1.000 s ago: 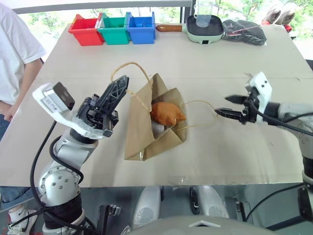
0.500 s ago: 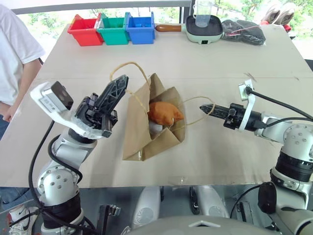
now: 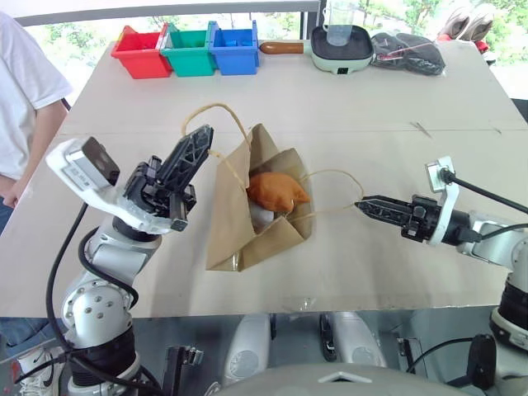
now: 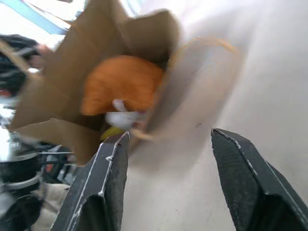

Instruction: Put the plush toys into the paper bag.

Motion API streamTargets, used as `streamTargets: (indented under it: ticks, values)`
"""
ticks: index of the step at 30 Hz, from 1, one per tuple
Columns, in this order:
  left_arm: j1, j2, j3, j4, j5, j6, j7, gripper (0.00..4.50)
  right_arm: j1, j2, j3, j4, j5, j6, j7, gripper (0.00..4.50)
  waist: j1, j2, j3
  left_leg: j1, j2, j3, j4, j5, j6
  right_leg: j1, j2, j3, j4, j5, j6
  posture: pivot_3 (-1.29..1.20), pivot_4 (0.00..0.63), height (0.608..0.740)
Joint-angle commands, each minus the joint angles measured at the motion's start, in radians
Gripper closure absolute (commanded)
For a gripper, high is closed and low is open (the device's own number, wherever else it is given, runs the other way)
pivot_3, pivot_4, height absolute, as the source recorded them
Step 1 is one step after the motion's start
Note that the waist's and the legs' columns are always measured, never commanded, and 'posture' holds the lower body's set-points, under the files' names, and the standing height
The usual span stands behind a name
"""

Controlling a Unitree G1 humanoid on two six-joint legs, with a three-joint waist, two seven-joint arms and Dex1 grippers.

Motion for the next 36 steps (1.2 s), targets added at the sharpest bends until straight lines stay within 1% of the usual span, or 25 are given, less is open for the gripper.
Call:
streamTargets:
  ticks: [1,4,5,7,8,9,10,11,12,14,16,18,21,23,25,27,29,30,31,33,34,35,36]
  values:
    - [-0.011,0.006,-0.001,-0.019,-0.003,-0.016,-0.019,4.50,-0.018,0.025,0.013,-0.031,0.069,-0.022,-0.047,2.22,0.000,0.000,0.000,0.000,0.000,0.000,0.000,0.000,0.000,0.000,0.000,0.000,0.000,0.000,0.000,0.00,0.150,0.740]
    - [-0.017,0.007,-0.004,-0.015,-0.002,-0.014,-0.023,4.50,-0.055,0.080,0.043,0.002,0.081,-0.055,-0.110,2.22,0.000,0.000,0.000,0.000,0.000,0.000,0.000,0.000,0.000,0.000,0.001,0.000,0.000,0.000,0.000,0.00,0.150,0.740]
    - [-0.020,0.008,-0.004,-0.013,-0.002,-0.013,-0.024,4.50,-0.071,0.099,0.063,0.020,0.051,-0.079,-0.140,2.45,-0.001,0.000,0.000,0.000,0.000,0.000,0.000,0.000,0.000,0.000,0.000,0.001,0.000,0.000,0.000,0.00,0.150,0.740]
    - [-0.024,0.010,-0.005,-0.011,-0.002,-0.012,-0.024,4.50,-0.084,0.117,0.084,0.032,0.040,-0.123,-0.146,3.02,0.000,0.000,0.000,0.000,0.000,0.000,0.000,0.000,0.000,0.000,0.000,0.001,0.000,0.000,0.000,0.00,0.150,0.740]
    - [-0.025,0.010,-0.005,-0.010,-0.002,-0.012,-0.024,4.50,-0.089,0.128,0.077,0.033,0.056,-0.143,-0.152,3.56,0.003,0.000,0.000,0.000,0.000,0.000,0.000,0.000,0.000,0.000,0.000,0.001,0.000,0.000,0.000,0.00,0.150,0.740]
    - [-0.025,0.010,-0.005,-0.011,-0.001,-0.012,-0.023,4.50,-0.094,0.137,0.062,0.034,0.088,-0.157,-0.157,3.95,0.005,0.000,0.000,-0.001,0.000,0.000,0.000,0.000,0.000,0.000,0.000,0.000,-0.001,0.000,0.000,0.00,0.150,0.740]
    - [-0.027,0.010,-0.005,-0.010,-0.001,-0.012,-0.023,4.50,-0.101,0.145,0.045,0.029,0.129,-0.172,-0.159,4.47,0.006,0.000,0.000,-0.001,0.000,-0.001,0.000,0.000,0.000,0.000,0.000,0.000,-0.001,0.000,0.000,0.00,0.150,0.740]
    - [-0.030,0.012,-0.004,-0.006,-0.002,-0.011,-0.023,4.50,-0.110,0.148,0.028,0.020,0.180,-0.188,-0.158,4.49,0.006,0.000,0.000,-0.001,0.000,-0.001,0.000,0.000,0.000,0.000,0.000,-0.001,-0.001,0.000,0.000,0.00,0.150,0.740]
    - [-0.034,0.016,-0.003,-0.001,-0.003,-0.008,-0.022,4.50,-0.117,0.145,0.015,0.011,0.239,-0.201,-0.160,4.49,0.006,0.000,0.000,-0.002,0.000,-0.001,0.000,0.000,0.000,0.000,-0.001,0.000,-0.002,0.000,0.000,0.00,0.150,0.740]
    - [-0.049,0.038,0.003,0.015,0.006,0.001,-0.020,4.50,-0.140,0.125,0.005,-0.012,0.416,-0.233,-0.197,4.49,0.006,0.000,0.000,-0.002,0.000,-0.001,0.000,0.000,0.000,0.000,-0.001,0.000,-0.002,0.000,0.000,0.00,0.150,0.740]
    - [-0.128,0.092,0.021,0.091,0.041,0.005,-0.004,4.50,-0.208,0.095,0.030,-0.048,0.587,-0.306,-0.293,4.49,0.005,0.001,0.001,-0.002,0.001,-0.001,0.000,0.000,0.000,0.000,-0.001,-0.001,-0.002,0.000,0.000,0.00,0.150,0.740]
    - [-0.193,0.133,0.023,0.157,0.088,0.001,-0.004,4.50,-0.249,0.061,0.064,-0.069,0.679,-0.369,-0.373,4.49,0.003,0.002,0.002,-0.002,0.000,-0.002,0.000,0.000,0.000,-0.001,0.000,-0.002,-0.001,0.000,0.000,0.00,0.150,0.740]
    - [-0.335,0.213,-0.017,0.315,0.208,-0.001,-0.058,4.50,-0.309,0.011,0.113,-0.101,0.748,-0.448,-0.462,4.49,0.000,0.001,0.001,0.000,0.001,-0.001,0.000,0.000,0.000,0.000,0.001,-0.001,-0.001,0.000,0.000,0.00,0.150,0.740]
    - [-0.418,0.245,-0.086,0.416,0.299,0.003,-0.118,4.50,-0.300,-0.018,0.142,-0.120,0.716,-0.470,-0.503,4.49,0.001,0.001,0.001,-0.001,0.001,-0.001,0.000,0.000,0.000,0.000,0.002,-0.001,-0.002,0.000,0.000,0.00,0.150,0.740]
    - [-0.476,0.291,-0.179,0.502,0.384,0.058,-0.182,4.50,-0.260,-0.063,0.190,-0.147,0.600,-0.459,-0.492,4.49,0.006,0.000,0.001,-0.002,0.000,-0.002,0.000,0.000,0.000,-0.001,0.001,-0.002,-0.002,0.000,0.000,0.00,0.150,0.740]
    - [-0.532,0.284,-0.224,0.608,0.382,0.126,-0.271,4.50,-0.232,-0.085,0.242,-0.154,0.470,-0.477,-0.499,4.49,0.003,0.001,0.001,-0.002,-0.001,-0.001,-0.001,0.000,0.000,-0.001,0.001,-0.001,-0.004,0.000,0.000,0.00,0.150,0.740]
    - [-0.527,0.277,-0.306,0.651,0.508,-0.014,-0.427,4.50,-0.212,-0.103,0.280,-0.150,0.351,-0.498,-0.513,4.49,-0.003,0.001,0.001,-0.004,-0.001,0.000,-0.002,0.000,0.000,-0.002,0.000,-0.001,-0.005,0.000,0.000,0.00,0.150,0.740]
    - [-0.526,0.270,-0.321,0.668,0.546,-0.048,-0.458,4.50,-0.198,-0.114,0.287,-0.161,0.333,-0.501,-0.492,4.25,-0.007,0.001,0.001,-0.006,-0.001,0.001,-0.002,0.000,0.000,-0.004,0.000,0.000,-0.005,0.000,0.000,0.00,0.150,0.740]
    - [-0.533,0.260,-0.314,0.688,0.544,-0.031,-0.456,4.50,-0.184,-0.128,0.293,-0.181,0.319,-0.500,-0.467,4.10,-0.008,0.001,0.001,-0.011,0.000,-0.001,-0.001,0.000,0.000,-0.009,0.000,-0.001,-0.005,0.000,0.000,0.00,0.150,0.740]
    - [-0.533,0.275,-0.290,0.702,0.539,0.005,-0.464,3.82,-0.143,-0.185,0.272,-0.254,0.339,-0.484,-0.436,3.70,-0.009,0.000,0.001,-0.018,0.000,-0.001,0.000,0.001,-0.002,-0.016,0.000,-0.002,-0.003,0.001,0.000,0.00,0.150,0.740]
    - [-0.529,0.283,-0.273,0.699,0.537,0.012,-0.467,3.40,-0.123,-0.217,0.249,-0.282,0.360,-0.482,-0.425,3.04,-0.009,0.000,0.001,-0.020,0.001,-0.002,0.000,0.002,-0.004,-0.018,-0.001,-0.002,-0.001,0.000,0.000,0.00,0.150,0.740]
    - [-0.524,0.288,-0.261,0.696,0.538,0.012,-0.471,3.15,-0.107,-0.240,0.234,-0.299,0.376,-0.486,-0.418,2.82,-0.012,0.000,0.001,-0.020,0.002,-0.002,0.000,0.002,-0.003,-0.019,-0.002,-0.003,-0.001,0.000,0.000,0.00,0.150,0.740]
    - [-0.521,0.290,-0.245,0.692,0.535,0.016,-0.470,2.84,-0.090,-0.268,0.214,-0.309,0.402,-0.491,-0.404,2.48,-0.013,0.000,0.001,-0.020,0.002,-0.003,0.000,0.001,-0.001,-0.019,-0.002,-0.003,-0.001,0.000,0.000,0.00,0.150,0.740]
